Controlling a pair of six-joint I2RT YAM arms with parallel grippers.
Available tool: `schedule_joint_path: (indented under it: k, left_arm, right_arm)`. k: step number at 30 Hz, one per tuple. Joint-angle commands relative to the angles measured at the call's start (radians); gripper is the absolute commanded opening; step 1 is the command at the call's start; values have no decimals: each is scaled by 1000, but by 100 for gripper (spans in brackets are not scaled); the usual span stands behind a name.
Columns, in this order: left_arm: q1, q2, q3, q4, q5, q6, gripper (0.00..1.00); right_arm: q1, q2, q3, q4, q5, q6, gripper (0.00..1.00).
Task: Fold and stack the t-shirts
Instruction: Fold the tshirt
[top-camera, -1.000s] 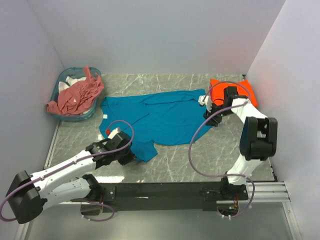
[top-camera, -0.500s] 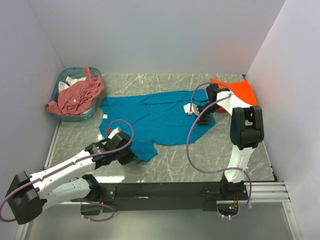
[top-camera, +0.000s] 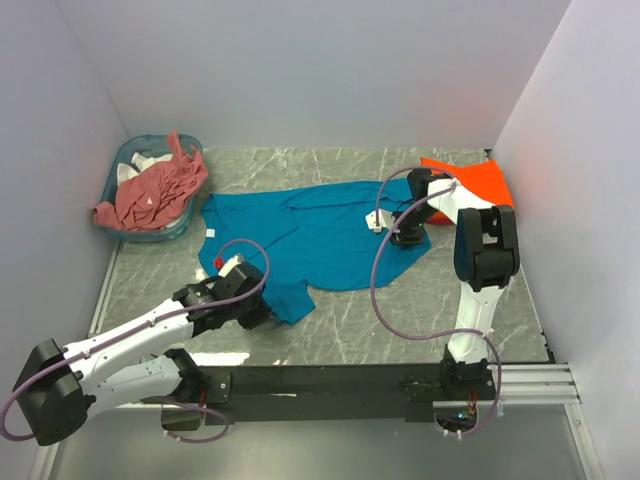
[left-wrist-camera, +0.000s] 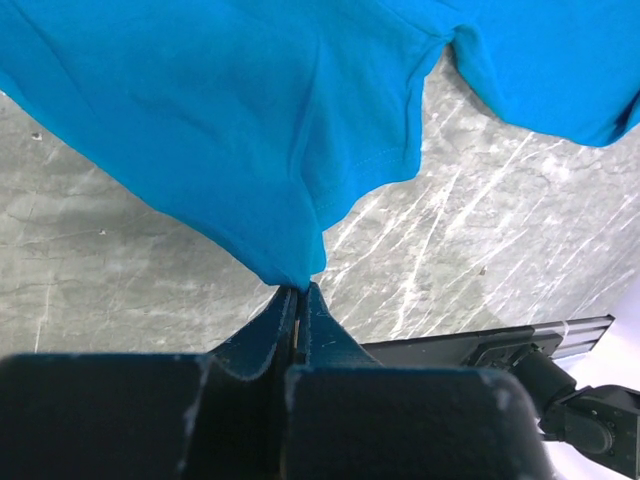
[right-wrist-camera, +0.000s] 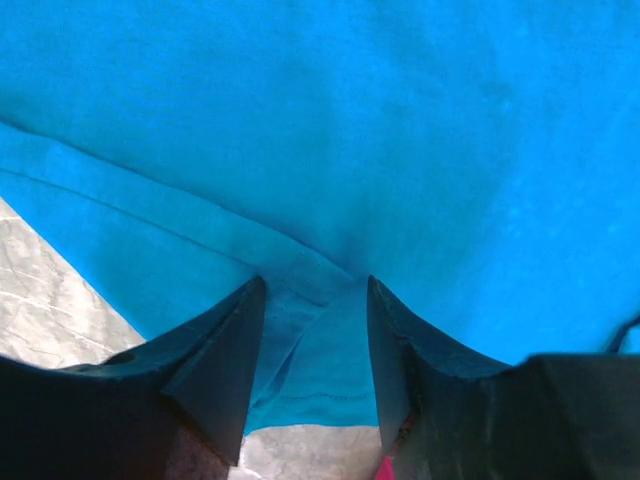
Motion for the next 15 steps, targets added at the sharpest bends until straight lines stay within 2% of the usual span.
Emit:
schedule_joint_path:
  k: [1,6,10,15]
  left_arm:
    - [2,-3,46,13,-2,17,0]
    - [2,-21,39,5,-6,10,0]
    - [2,-25,37,2,-5,7,0]
    - [2,-40,32,1,-5,4,0]
  right_arm:
    - [15,20,42,-28,21,-17,49]
    - [18,9,27,-12,11,-8,44]
    - [18,-2,31,-15,1,4,35]
    - [15,-48,-2,15,-12,25,34]
